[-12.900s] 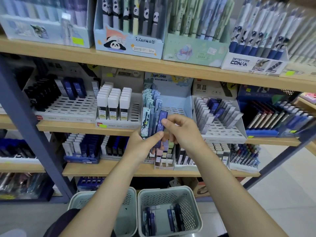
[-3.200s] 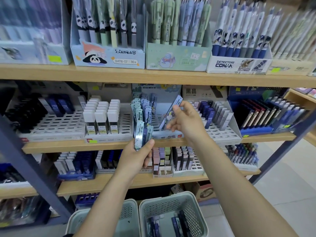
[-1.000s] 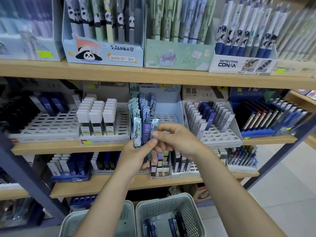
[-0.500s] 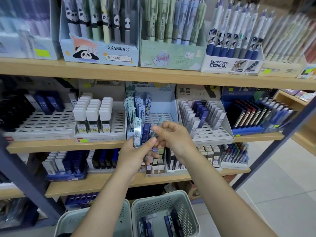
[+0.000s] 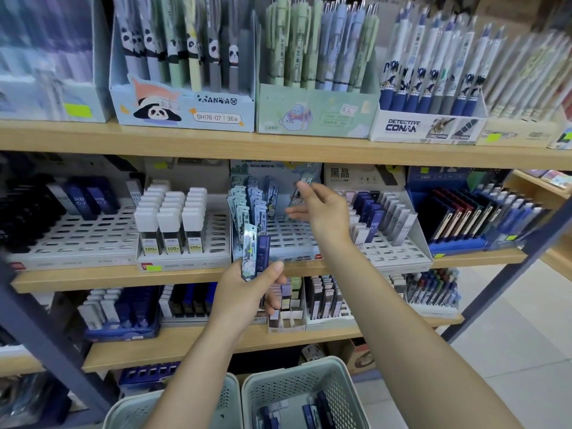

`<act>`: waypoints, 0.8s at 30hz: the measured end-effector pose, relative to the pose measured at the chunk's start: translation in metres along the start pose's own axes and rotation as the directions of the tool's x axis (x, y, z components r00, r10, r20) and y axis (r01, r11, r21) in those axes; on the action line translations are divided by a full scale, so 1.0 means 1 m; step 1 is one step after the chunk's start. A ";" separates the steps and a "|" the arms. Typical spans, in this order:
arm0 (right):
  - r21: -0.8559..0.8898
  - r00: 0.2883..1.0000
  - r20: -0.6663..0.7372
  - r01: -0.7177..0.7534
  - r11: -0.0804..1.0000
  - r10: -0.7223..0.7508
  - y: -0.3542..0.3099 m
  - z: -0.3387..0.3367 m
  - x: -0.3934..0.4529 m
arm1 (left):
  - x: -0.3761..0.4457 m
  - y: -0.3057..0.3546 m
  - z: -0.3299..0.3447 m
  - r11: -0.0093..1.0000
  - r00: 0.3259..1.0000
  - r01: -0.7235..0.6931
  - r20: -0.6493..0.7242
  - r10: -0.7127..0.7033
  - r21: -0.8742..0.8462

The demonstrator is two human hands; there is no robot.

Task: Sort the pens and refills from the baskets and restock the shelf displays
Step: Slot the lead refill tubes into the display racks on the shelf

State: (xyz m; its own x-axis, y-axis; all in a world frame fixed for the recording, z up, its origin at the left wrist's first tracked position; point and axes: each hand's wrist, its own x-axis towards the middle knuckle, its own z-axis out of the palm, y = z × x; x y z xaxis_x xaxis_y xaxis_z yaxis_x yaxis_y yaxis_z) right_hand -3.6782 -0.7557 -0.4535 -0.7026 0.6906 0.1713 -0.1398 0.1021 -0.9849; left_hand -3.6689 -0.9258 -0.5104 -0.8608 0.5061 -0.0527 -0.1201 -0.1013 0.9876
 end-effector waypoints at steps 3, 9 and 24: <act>-0.001 1.000 0.007 -0.028 1.000 0.028 0.012 0.007 0.018 | 0.000 0.000 0.002 1.000 1.000 -0.006 0.012 0.006 0.021; -0.040 0.995 0.008 -0.095 0.995 0.095 0.025 0.017 0.037 | 0.004 -0.001 0.003 0.999 1.000 -0.002 0.010 0.002 0.052; -0.121 0.996 0.073 -0.049 0.991 0.058 0.025 0.016 0.037 | 0.005 -0.003 0.005 0.999 1.000 -0.009 0.009 0.009 0.051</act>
State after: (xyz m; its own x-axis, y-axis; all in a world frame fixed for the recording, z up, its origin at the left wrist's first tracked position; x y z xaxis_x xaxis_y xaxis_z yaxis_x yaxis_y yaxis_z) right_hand -3.7186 -0.7387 -0.4715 -0.7588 0.6411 0.1148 -0.0193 0.1540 -0.9879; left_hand -3.6707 -0.9184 -0.5129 -0.8573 0.5130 -0.0426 -0.0867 -0.0623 0.9943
